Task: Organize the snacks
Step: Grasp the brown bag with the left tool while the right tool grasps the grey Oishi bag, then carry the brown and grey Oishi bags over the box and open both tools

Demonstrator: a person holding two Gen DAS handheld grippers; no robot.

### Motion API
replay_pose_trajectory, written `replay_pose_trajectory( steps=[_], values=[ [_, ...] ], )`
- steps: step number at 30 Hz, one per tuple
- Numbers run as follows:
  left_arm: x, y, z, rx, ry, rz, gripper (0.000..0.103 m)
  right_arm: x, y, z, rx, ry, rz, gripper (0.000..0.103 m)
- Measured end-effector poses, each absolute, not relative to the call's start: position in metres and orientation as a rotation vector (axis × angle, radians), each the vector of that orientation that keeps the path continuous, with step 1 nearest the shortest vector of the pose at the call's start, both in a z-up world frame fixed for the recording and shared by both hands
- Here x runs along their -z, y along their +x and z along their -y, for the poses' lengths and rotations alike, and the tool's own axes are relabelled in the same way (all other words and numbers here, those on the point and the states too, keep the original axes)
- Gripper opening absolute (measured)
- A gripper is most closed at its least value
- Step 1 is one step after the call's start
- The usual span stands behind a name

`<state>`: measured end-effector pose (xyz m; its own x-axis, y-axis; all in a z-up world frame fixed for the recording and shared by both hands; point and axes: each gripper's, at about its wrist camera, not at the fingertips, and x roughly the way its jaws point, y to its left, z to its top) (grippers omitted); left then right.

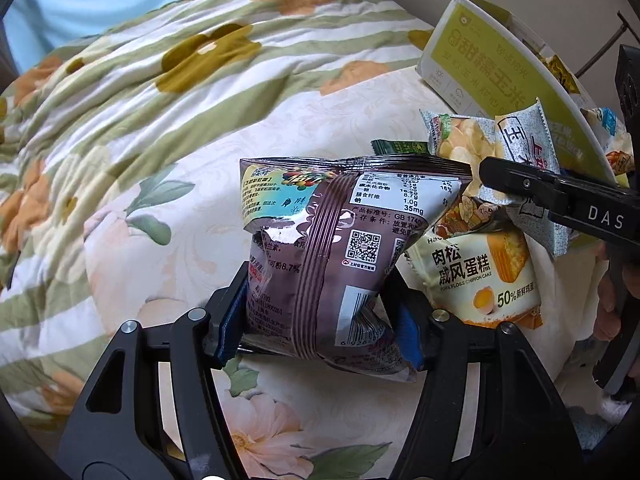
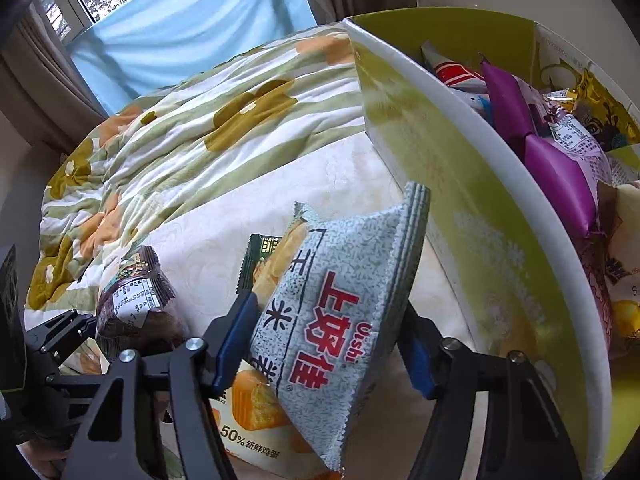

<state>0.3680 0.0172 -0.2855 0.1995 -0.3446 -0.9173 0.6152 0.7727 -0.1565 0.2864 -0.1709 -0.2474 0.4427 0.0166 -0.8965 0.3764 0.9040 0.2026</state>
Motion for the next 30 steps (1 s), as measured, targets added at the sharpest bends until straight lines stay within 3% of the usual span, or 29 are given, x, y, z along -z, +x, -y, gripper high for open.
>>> replay_pose_trajectory(
  steps=[2,8,21,30],
  values=[
    [0.283,0.364,-0.022,0.659,0.237,-1.194,0.059,0.246,0.287,0.171,0.218,0.387,-1.099,0.048],
    [0.263,0.356,-0.034,0.592,0.166,-1.167,0.059,0.234,0.285,0.165,0.195,0.318,-1.084,0.043],
    [0.168,0.337,-0.031,0.496,0.114,-1.01,0.059,0.158,0.268,0.165,0.072,0.298,-0.937,0.04],
    [0.102,0.324,0.032,0.516,0.177,-0.882,0.059,0.091,0.246,0.222,0.065,0.329,-0.799,0.04]
  ],
)
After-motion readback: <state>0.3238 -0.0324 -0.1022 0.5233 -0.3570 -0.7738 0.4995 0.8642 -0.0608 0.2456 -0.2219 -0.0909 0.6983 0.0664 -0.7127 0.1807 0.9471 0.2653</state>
